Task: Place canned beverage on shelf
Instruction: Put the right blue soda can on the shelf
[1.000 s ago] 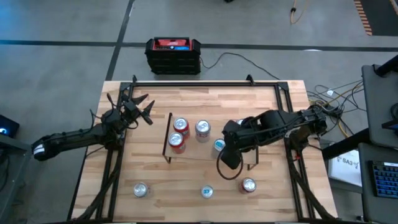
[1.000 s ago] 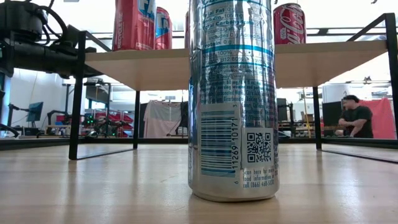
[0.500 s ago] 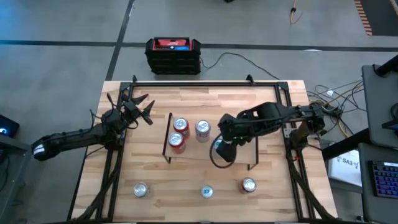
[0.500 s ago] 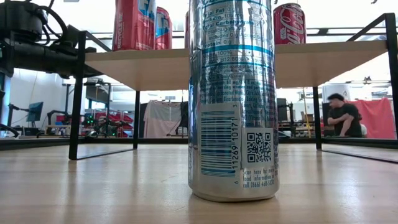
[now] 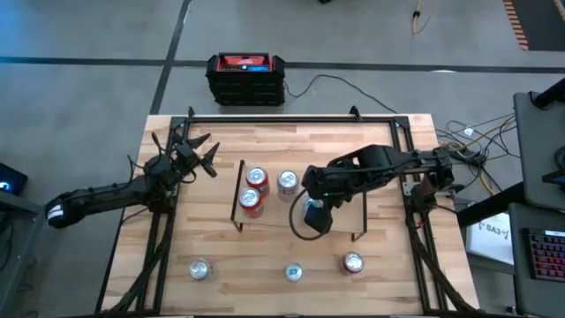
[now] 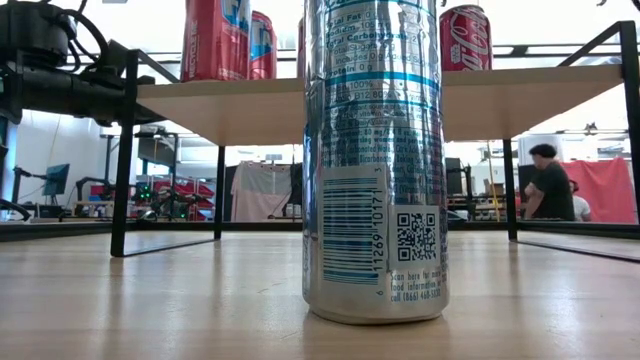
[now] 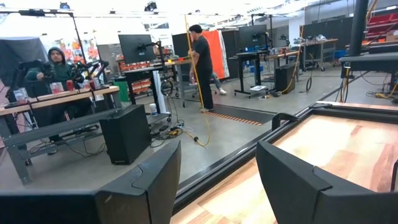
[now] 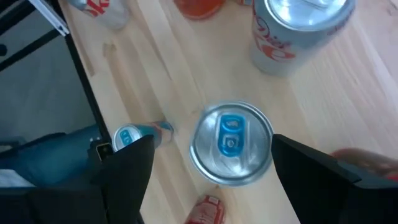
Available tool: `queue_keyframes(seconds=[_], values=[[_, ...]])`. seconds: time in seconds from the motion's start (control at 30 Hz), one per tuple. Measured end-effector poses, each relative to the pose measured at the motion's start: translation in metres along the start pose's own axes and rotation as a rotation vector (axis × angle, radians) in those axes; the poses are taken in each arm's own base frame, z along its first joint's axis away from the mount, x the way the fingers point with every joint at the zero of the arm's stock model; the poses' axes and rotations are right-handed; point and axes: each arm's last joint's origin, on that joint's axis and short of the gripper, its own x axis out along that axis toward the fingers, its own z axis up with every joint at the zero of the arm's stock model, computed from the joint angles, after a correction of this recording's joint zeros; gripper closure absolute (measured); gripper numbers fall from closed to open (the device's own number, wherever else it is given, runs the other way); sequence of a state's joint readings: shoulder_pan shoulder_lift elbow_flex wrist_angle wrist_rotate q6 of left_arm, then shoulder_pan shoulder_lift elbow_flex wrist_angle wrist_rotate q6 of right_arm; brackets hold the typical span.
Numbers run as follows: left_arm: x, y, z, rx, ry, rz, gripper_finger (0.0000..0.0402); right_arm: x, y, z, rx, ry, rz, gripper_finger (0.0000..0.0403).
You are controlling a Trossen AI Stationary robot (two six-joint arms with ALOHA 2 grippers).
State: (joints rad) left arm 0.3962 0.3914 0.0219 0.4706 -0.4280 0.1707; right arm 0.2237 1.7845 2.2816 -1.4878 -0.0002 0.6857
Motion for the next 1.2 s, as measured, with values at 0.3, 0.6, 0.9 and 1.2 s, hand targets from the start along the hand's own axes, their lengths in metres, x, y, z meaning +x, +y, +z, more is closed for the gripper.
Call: queue_keyframes(seconds=[0.3, 0.6, 0.9, 1.2], values=[[0.0, 0.0, 0.0, 0.0, 0.0, 0.0, 0.0207, 0.006, 0.0, 0.001, -0.051, 0.052, -0.049, 0.0092], [0.0, 0.0, 0.0, 0.0, 0.0, 0.0, 0.0207, 0.006, 0.0, 0.002, -0.057, 0.043, -0.063, 0.0092], [0.0, 0.0, 0.0, 0.0, 0.0, 0.0, 0.0207, 0.005, 0.0, 0.001, -0.059, 0.036, -0.057, 0.0092], [0.0, 0.0, 0.0, 0.0, 0.0, 0.0, 0.0207, -0.003, 0.004, -0.001, -0.071, 0.001, -0.047, 0.0092]])
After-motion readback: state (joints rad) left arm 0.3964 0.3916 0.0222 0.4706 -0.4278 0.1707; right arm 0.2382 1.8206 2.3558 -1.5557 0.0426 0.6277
